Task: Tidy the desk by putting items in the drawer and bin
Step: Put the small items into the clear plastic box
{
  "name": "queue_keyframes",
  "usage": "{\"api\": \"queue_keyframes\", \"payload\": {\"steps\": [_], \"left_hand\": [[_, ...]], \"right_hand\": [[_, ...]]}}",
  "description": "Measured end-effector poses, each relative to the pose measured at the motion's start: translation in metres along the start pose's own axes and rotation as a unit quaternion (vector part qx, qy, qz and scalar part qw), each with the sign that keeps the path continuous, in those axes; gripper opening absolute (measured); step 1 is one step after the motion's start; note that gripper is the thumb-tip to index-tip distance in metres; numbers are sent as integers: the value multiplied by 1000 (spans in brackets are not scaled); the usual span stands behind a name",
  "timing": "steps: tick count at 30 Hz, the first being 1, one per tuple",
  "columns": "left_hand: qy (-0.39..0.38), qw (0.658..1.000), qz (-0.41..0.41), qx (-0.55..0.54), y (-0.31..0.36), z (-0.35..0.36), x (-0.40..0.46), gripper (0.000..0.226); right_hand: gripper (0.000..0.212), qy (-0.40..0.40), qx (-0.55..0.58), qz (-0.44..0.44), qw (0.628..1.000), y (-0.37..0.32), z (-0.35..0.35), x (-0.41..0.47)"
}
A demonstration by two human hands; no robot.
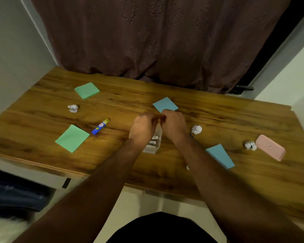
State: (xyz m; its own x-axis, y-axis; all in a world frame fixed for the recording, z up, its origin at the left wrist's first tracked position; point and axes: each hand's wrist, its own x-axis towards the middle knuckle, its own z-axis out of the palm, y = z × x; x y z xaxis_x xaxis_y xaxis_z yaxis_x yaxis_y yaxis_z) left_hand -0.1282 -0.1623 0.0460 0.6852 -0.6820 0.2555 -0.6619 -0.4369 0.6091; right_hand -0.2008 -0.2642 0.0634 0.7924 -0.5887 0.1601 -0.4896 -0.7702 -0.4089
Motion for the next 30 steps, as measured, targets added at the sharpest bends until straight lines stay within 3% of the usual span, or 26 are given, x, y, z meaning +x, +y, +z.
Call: {"api": "queue_keyframes", "payload": {"steps": [9, 15, 21, 26, 30], "left_hand": [[-65, 996, 60, -6, 69, 54, 13, 20], [-115, 992, 56, -18, 102, 91, 21, 15], [-149, 988, 36, -8, 133, 120, 24, 19], [-172, 984, 33, -18, 164, 150, 24, 23], [-188, 981, 35, -30, 187, 176, 28, 24]], "right_hand": [[15, -3, 19, 128, 992, 94, -44, -23], [13, -21, 17, 193, 981, 151, -66, -39], [26, -22, 31, 238, 970, 215, -85, -46], [41, -35, -32, 276, 960, 284, -111, -44], [35, -56, -71, 310, 946, 339, -121, -55]]}}
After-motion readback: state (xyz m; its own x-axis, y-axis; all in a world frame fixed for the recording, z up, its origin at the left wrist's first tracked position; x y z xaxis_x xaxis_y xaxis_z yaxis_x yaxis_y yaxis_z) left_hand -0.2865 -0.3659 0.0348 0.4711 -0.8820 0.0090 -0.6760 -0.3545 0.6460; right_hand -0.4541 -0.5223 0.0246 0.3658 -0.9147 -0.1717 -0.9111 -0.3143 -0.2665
